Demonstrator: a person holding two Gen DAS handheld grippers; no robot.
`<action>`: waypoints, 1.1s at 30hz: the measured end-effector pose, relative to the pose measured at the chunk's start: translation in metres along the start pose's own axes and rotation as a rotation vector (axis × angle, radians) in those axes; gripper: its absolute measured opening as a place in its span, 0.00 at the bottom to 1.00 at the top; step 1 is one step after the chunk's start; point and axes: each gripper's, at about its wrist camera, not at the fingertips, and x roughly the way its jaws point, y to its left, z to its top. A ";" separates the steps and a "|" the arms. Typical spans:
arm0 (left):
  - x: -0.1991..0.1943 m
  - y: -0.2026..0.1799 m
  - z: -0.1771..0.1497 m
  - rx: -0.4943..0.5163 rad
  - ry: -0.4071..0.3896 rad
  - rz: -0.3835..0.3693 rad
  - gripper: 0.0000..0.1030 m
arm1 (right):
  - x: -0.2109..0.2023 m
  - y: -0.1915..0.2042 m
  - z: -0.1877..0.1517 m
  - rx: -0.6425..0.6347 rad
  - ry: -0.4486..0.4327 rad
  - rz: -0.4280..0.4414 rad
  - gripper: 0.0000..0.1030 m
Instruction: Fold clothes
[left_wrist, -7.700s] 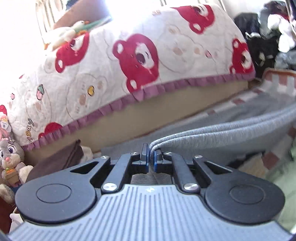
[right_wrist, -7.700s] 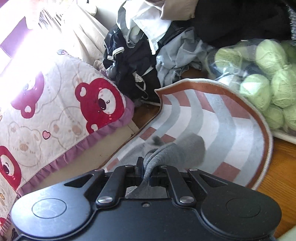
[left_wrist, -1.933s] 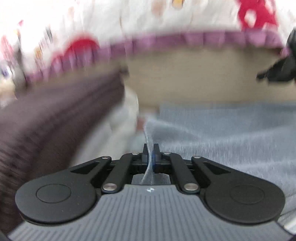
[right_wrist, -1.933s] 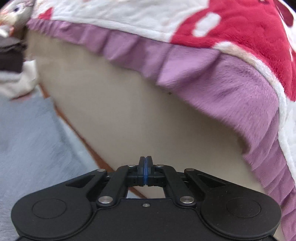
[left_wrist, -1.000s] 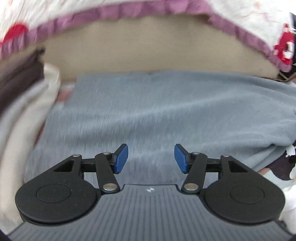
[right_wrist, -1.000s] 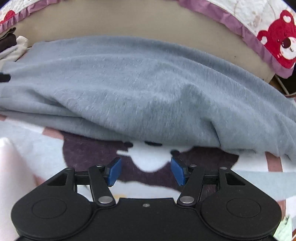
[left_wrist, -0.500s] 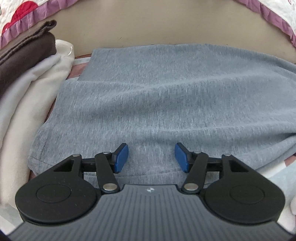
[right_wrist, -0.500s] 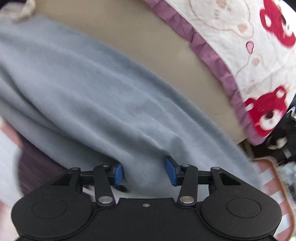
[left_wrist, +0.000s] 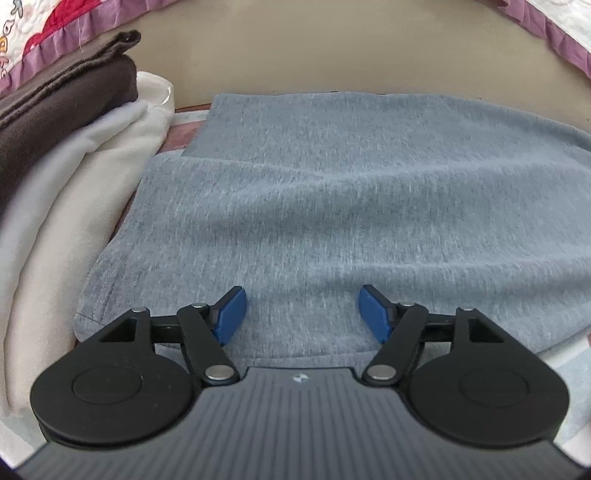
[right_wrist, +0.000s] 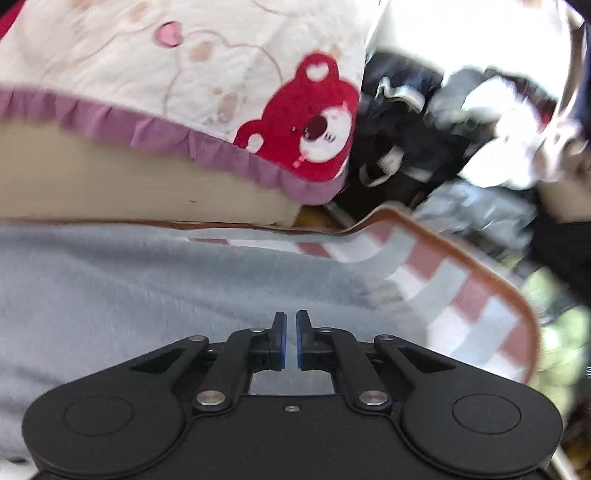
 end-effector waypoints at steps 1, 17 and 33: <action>-0.001 -0.001 0.000 0.018 -0.004 0.006 0.67 | -0.001 -0.011 -0.001 0.060 0.037 0.096 0.18; -0.003 -0.001 -0.004 0.034 -0.020 0.018 0.73 | 0.087 -0.053 -0.065 0.806 0.223 0.343 0.07; -0.007 0.002 0.002 0.075 0.061 0.072 0.73 | -0.031 0.006 -0.046 -0.087 -0.002 0.334 0.41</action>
